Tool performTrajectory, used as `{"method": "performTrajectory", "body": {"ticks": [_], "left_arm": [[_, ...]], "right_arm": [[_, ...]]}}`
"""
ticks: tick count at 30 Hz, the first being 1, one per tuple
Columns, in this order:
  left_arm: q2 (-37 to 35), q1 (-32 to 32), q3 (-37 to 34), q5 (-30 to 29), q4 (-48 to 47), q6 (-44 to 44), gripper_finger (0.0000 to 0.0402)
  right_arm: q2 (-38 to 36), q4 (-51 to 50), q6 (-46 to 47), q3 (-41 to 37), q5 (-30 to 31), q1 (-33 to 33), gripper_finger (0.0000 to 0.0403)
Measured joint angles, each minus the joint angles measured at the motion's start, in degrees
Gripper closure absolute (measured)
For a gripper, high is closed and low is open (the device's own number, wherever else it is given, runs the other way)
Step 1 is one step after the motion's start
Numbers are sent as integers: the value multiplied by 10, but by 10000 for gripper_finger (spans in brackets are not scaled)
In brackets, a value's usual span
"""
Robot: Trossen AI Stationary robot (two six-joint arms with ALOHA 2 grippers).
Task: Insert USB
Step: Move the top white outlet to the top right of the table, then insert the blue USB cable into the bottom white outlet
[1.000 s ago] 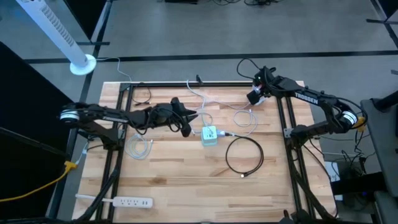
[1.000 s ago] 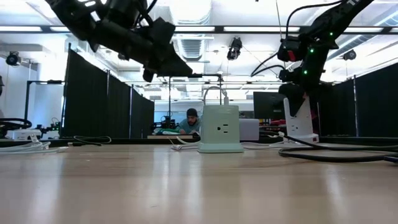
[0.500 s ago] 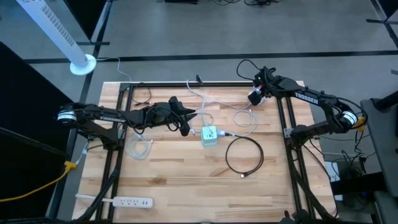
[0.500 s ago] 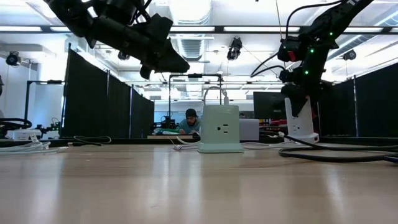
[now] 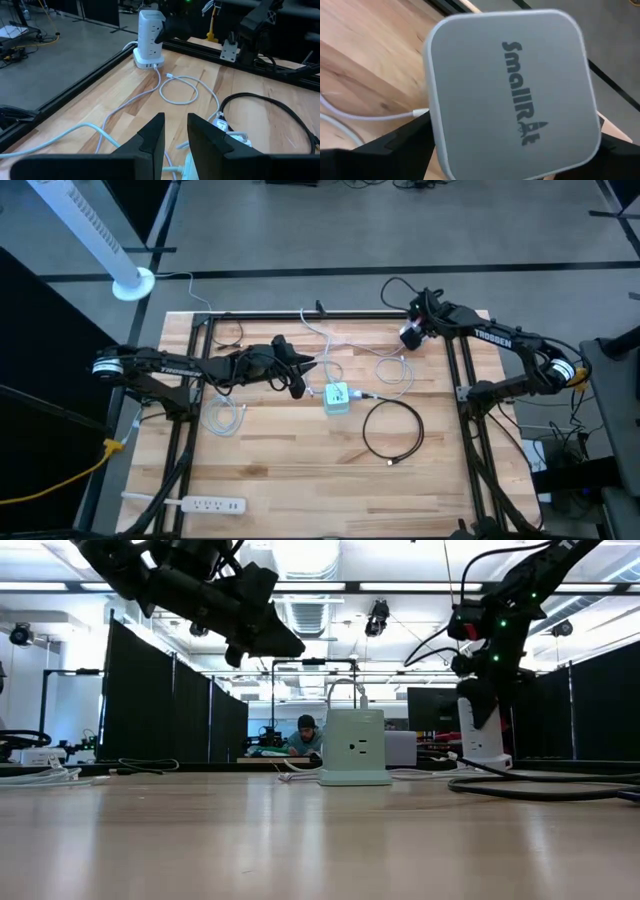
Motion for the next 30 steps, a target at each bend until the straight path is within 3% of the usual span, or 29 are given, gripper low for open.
{"method": "performTrajectory", "body": {"ticks": [12,25,30], "left_arm": [[0,0,0,0,0,0,332],[0,0,0,0,1,0,332],[1,0,0,0,1,0,332]], "right_arm": [[-4,-29,-20,-9,5,0,81],[-4,-52,22,-41,4,1,87],[-3,-84,49,-44,-58,2,85]]}}
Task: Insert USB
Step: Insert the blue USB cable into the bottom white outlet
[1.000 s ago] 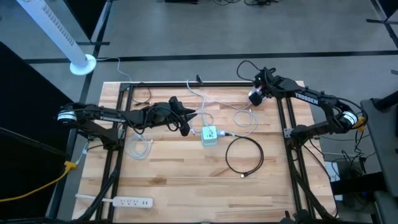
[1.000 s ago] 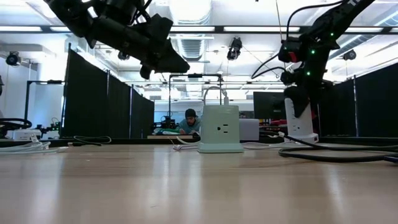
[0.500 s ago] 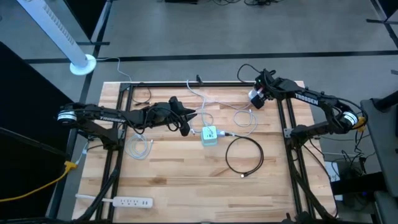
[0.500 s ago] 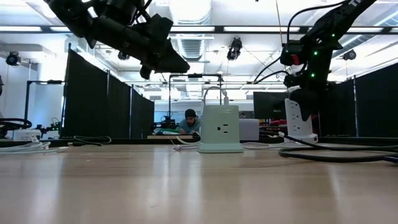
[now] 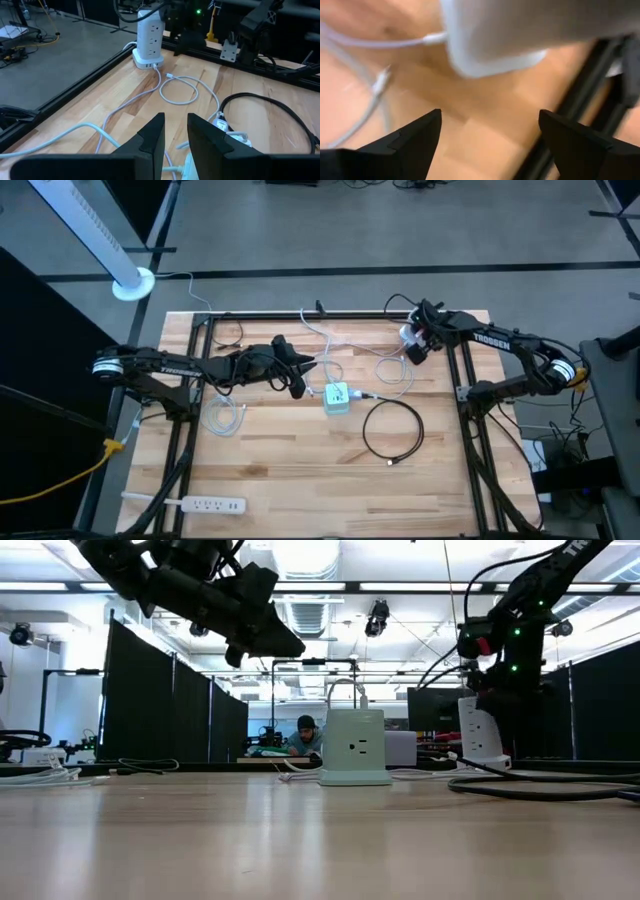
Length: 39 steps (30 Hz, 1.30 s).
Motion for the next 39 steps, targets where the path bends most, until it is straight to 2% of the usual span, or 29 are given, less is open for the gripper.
{"method": "performTrajectory", "body": {"ticks": [6,8,14,18,22,27,31,36,39], "left_arm": [[0,0,0,0,1,0,332],[0,0,0,0,6,0,332],[0,0,0,0,4,7,332],[0,-1,0,27,-2,68,332],[1,-1,0,29,34,99,332],[1,-1,-21,30,117,148,332],[1,-1,-86,30,237,168,332],[1,-2,-165,30,373,146,332],[1,-2,-185,30,399,119,332]], "right_arm": [[-6,-42,45,0,-97,12,91],[-7,-47,54,0,-112,27,96],[-9,2,75,0,-105,63,115],[-8,45,81,-1,-96,85,132],[-8,77,89,-1,-96,108,150],[-8,80,96,-2,-95,156,177],[-8,88,96,-2,-78,206,200],[-8,95,72,-2,-68,252,220],[-8,104,82,-5,-66,262,230]]}}
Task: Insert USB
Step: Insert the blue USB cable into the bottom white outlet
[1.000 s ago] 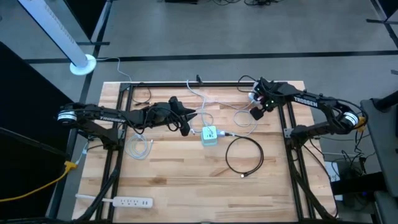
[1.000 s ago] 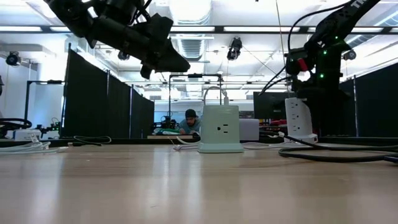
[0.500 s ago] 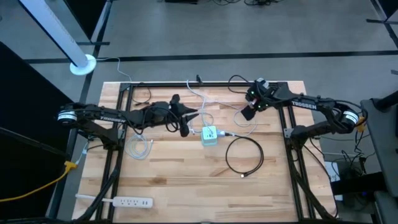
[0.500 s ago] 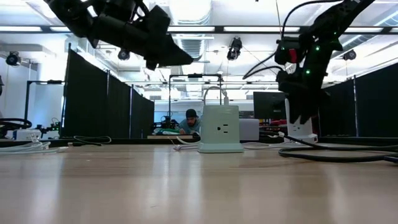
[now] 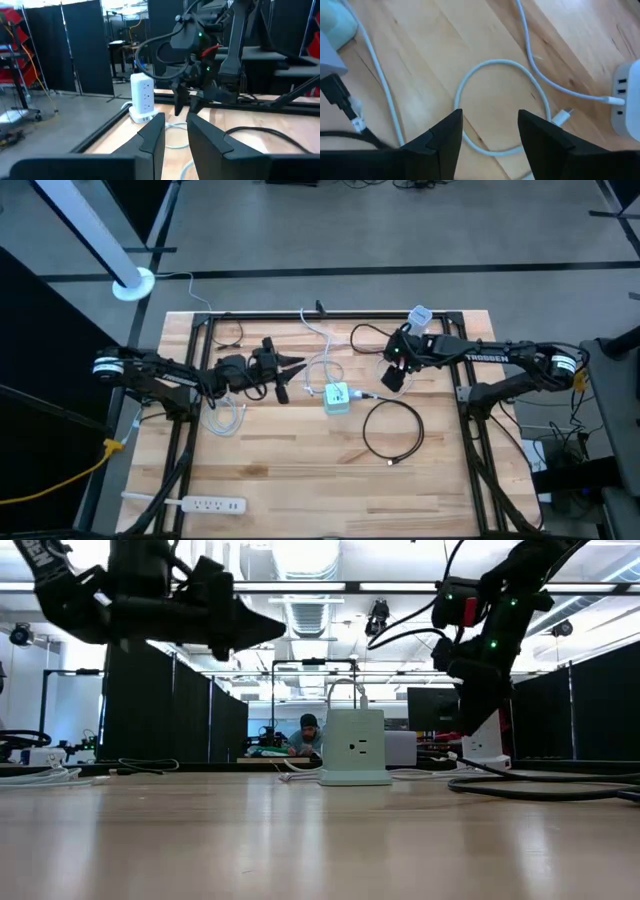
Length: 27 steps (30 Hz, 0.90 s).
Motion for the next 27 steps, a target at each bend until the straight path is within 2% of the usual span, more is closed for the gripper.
{"method": "performTrajectory", "body": {"ticks": [4,7,13,19,23,27], "left_arm": [[0,-3,-3,8,-10,-29,332],[-1,-26,-4,19,7,-30,332],[-4,-118,-4,20,90,31,332],[-8,-174,-4,1,93,52,332],[-8,-187,-4,1,93,31,332],[-8,-189,-4,0,95,5,332]], "right_arm": [[0,66,24,-34,-1,16,241],[0,80,25,-57,4,42,249],[-5,81,54,-60,42,173,283],[-5,83,84,-40,99,283,321],[-5,104,64,-37,149,304,343],[-5,159,32,-38,165,303,362]]}}
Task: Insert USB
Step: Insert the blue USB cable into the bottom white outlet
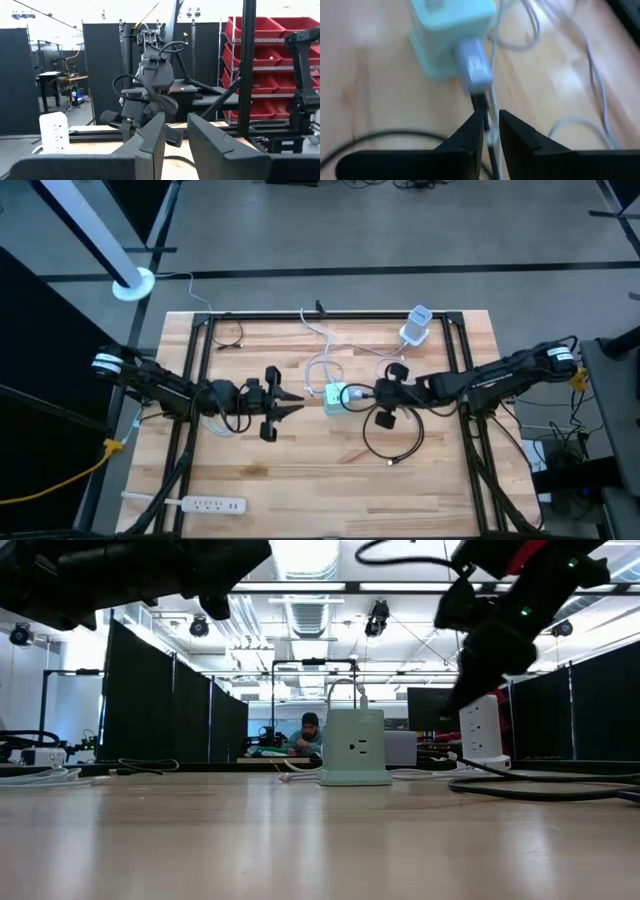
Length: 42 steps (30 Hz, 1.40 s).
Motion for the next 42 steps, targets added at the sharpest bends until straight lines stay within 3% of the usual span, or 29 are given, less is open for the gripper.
{"method": "performTrajectory", "body": {"ticks": [8,17,34,42], "left_arm": [[-5,3,0,-2,22,2,332],[-34,7,0,-58,-25,40,332],[-48,7,-22,-62,-155,33,332],[-48,7,-22,-61,-167,-6,332]], "right_arm": [[1,131,-58,-2,-2,0,379],[1,127,-68,-3,-5,0,379],[2,138,-101,4,-7,0,378],[10,137,-87,0,-52,5,334]]}}
